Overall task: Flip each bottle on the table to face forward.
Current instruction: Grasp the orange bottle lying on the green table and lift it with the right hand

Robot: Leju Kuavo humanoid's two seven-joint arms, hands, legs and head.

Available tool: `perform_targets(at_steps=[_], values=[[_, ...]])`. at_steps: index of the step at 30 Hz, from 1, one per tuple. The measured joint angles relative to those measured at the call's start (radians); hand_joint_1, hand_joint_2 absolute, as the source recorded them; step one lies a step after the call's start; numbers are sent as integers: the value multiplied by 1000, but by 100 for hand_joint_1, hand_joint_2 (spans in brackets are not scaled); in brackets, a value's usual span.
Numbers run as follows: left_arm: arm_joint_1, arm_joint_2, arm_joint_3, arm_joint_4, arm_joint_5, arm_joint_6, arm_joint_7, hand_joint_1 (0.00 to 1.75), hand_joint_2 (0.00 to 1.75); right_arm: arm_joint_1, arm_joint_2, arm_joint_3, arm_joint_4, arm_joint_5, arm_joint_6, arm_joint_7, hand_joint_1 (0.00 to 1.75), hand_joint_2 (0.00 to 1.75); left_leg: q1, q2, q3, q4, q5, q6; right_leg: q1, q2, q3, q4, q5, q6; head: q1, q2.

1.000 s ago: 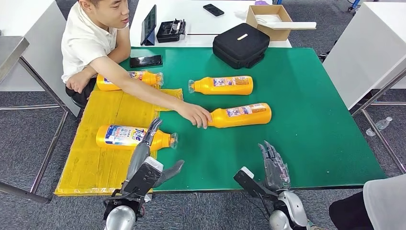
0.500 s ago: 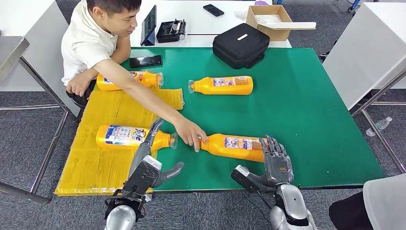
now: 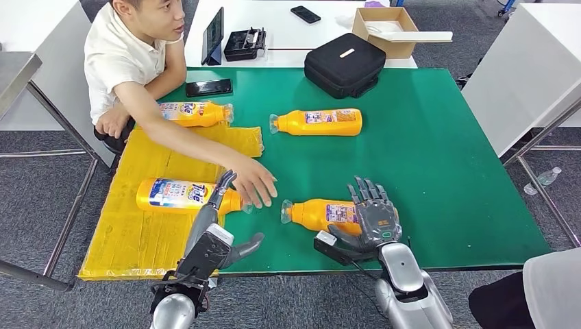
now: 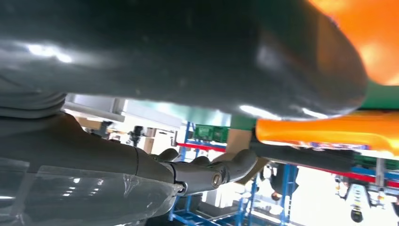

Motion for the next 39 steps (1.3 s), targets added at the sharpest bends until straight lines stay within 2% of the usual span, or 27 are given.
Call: perform_targets(at_steps=[5,11,18,22,27,31,39], values=[[0,0,0,0,2,-3,4,0,175,-20,-12,28,12,-4,10,0,0,0,0,0,0,0,0,0,0,0,0,0,0,0,0,0],[2,0,0,-2,-7,-5,1,0,175,-42,-39,36,69,-45,88,6,0,0,0,-1,0,0,0,0,0,-1,0,0,0,0,0,0],[4,0,0,-9,-11,-1,-2,0,175,-39,-68,44,82,-81,68,-12,0,0,0,-1,-1,0,0,0,0,0,0,0,0,0,0,0],[9,0,0,-12,-18,2,-5,0,175,-22,-63,47,51,-200,37,-59,0,0,0,-1,-1,0,0,0,0,0,0,0,0,0,0,0],[14,0,0,-20,-26,5,-9,0,175,-1,-61,42,-20,-347,60,-111,0,0,0,-1,-1,0,0,0,0,0,0,0,0,0,0,0],[22,0,0,-33,-29,6,-13,0,175,31,-77,23,-78,-449,68,-153,0,175,-1,-1,-1,0,0,0,-1,0,0,0,0,0,0,0],[23,1,-12,-43,-38,8,-18,0,175,86,-121,-5,-151,-508,51,-215,0,175,-1,0,0,0,0,0,-1,0,0,0,0,0,0,0]])
